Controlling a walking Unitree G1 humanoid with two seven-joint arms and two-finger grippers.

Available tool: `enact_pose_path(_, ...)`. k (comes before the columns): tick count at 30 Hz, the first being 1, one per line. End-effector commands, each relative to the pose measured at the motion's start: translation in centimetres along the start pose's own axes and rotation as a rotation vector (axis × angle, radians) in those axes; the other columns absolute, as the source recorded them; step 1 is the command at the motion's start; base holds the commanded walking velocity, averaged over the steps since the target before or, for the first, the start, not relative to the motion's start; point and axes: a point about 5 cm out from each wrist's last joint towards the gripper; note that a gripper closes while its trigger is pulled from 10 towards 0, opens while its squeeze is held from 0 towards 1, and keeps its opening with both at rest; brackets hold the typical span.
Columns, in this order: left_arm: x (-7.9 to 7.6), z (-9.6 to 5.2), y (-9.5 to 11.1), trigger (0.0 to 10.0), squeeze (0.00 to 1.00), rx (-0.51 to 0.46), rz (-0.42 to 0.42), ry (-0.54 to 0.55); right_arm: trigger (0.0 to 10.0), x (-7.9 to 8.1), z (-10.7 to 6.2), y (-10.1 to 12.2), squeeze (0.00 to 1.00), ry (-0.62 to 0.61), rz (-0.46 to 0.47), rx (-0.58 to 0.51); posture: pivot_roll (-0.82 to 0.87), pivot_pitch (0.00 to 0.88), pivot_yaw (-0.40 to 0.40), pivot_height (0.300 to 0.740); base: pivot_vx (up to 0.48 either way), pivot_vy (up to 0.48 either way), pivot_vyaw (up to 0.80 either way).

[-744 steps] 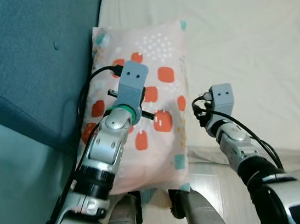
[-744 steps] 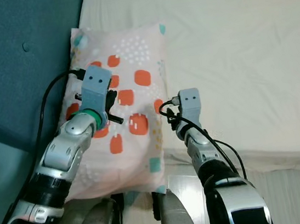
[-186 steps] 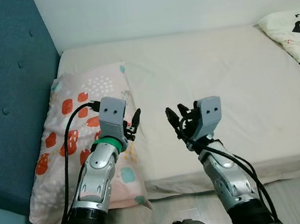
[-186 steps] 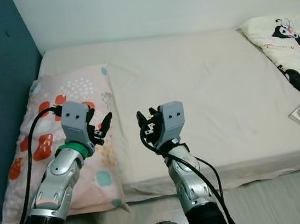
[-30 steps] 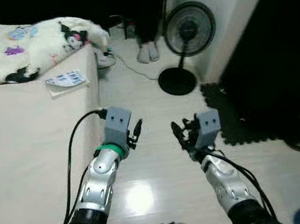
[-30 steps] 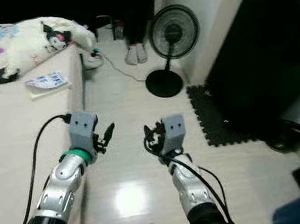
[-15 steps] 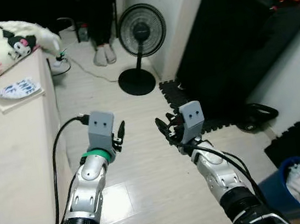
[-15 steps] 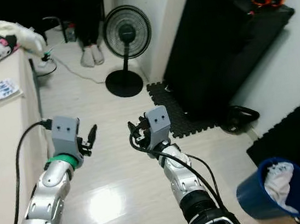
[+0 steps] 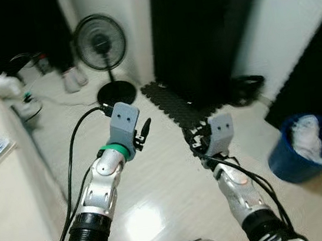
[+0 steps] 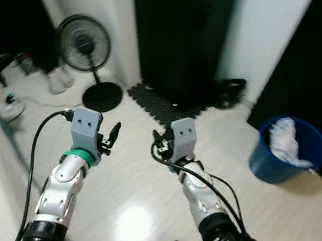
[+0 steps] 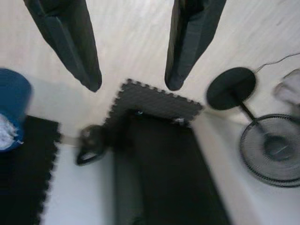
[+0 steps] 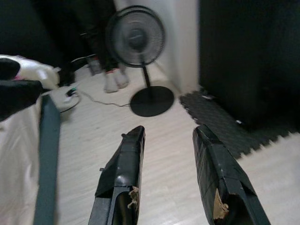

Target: Clean up the room

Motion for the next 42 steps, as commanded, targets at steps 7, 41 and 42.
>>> enact_pose_path(7, 0.3, -0.6, -1.2, 10.0, 0.0, 0.026, -0.023, 0.047, 10.0, 0.0, 0.1, -0.1, 0.0, 0.029, -0.01, 0.019, -0.02, 0.003, 0.051, 0.74, 0.0, 0.0, -0.46)
enact_pose_path(41, -0.7, -0.4, -1.4, 10.0, 0.0, 0.012, -0.054, 0.08, 10.0, 0.8, -0.1, -0.1, 0.0, 0.102, -0.019, 0.011, -0.02, 0.002, 0.014, 0.74, 0.44, 0.0, 0.16)
enact_pose_path(42, -0.7, -0.4, -1.4, 10.0, 0.0, 0.012, -0.054, 0.08, 10.0, 0.8, -0.1, -0.1, 0.0, 0.102, -0.019, 0.011, -0.02, 0.002, 0.014, 0.74, 0.48, 0.0, 0.0)
Point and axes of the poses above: a point about 5 cm out from each wrist's last joint towards the gripper, its own z axis pointing out of the wrist towards the gripper, its own y axis along the axis of the wrist's last joint, x = y × z, and after that the axes turned 2 degrees about z, right-handed
